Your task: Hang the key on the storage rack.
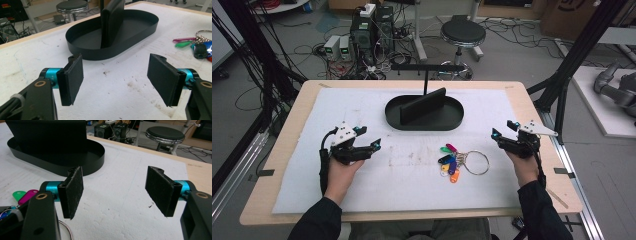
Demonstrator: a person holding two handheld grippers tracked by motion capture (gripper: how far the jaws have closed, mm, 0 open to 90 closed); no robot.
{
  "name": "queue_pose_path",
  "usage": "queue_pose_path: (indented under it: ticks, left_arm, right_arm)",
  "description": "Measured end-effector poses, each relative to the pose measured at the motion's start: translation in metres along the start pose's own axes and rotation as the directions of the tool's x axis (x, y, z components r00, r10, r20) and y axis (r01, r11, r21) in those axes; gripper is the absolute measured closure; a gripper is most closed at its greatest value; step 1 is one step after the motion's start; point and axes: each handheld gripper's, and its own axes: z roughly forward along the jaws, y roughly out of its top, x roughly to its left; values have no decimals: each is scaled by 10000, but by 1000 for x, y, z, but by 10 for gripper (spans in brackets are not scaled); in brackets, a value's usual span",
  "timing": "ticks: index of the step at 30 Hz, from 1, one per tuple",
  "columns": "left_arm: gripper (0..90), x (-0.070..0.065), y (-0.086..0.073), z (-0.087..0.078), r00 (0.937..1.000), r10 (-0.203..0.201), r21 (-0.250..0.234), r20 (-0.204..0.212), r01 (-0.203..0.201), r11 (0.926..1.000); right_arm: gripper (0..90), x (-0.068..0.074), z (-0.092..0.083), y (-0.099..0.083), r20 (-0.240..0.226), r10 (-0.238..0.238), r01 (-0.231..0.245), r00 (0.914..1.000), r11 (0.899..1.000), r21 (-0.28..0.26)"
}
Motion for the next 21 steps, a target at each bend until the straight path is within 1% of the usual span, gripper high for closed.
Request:
queue_pose_path:
  ticks: [2,3,5,6,7,8,9,12,13,16,18,20,21]
  left_arm:
    - [291,0,0,0,10000,77,22,-35,-77,10000]
    - [291,0,0,-1,9999,104,22,-56,-104,9999]
    - [291,-1,-1,0,10000,36,-44,-38,-36,10000]
    - [292,-1,-2,0,10000,-18,-28,-19,18,10000]
    - [291,-1,-2,1,10000,-54,16,21,54,10000]
    - [291,-1,-3,2,10000,-64,42,9,64,10000]
    - [290,-2,-3,3,10000,-35,75,21,35,10000]
    - [289,-2,-3,5,9999,23,72,104,-24,10000]
    - [289,-3,-3,6,9999,-21,53,108,20,10000]
    - [289,-4,-3,7,9990,-284,-86,345,287,9996]
    - [289,-5,-3,7,9989,-237,-106,408,242,9997]
    - [290,-5,-2,6,9988,-180,-133,447,186,9997]
    - [289,-5,-2,7,9987,-209,-154,462,216,9996]
  right_arm:
    - [307,0,-1,0,-177,-17,17,9998,10000,11]
    - [306,0,-1,0,-176,-63,63,9998,10000,-1]
    - [303,0,-3,0,-217,-105,104,9997,9999,-17]
    - [299,0,-4,0,-257,-7,8,9997,10000,16]
    - [269,-1,-5,0,-284,73,-72,9996,10000,33]
    - [269,-1,-5,0,-284,73,-72,9996,10000,33]
    - [263,-1,-6,0,-307,173,-172,9994,9998,46]
    - [263,-2,-8,1,-508,439,-435,9977,9990,97]
    - [264,-1,-8,2,-546,443,-437,9975,9990,118]
    - [314,1,-9,3,-703,220,-199,9973,9994,294]
    - [355,4,-11,3,-838,37,-1,9965,9991,433]
    - [393,6,-13,1,-877,-136,195,9961,9976,665]
    - [407,7,-13,0,-931,-137,211,9956,9967,789]
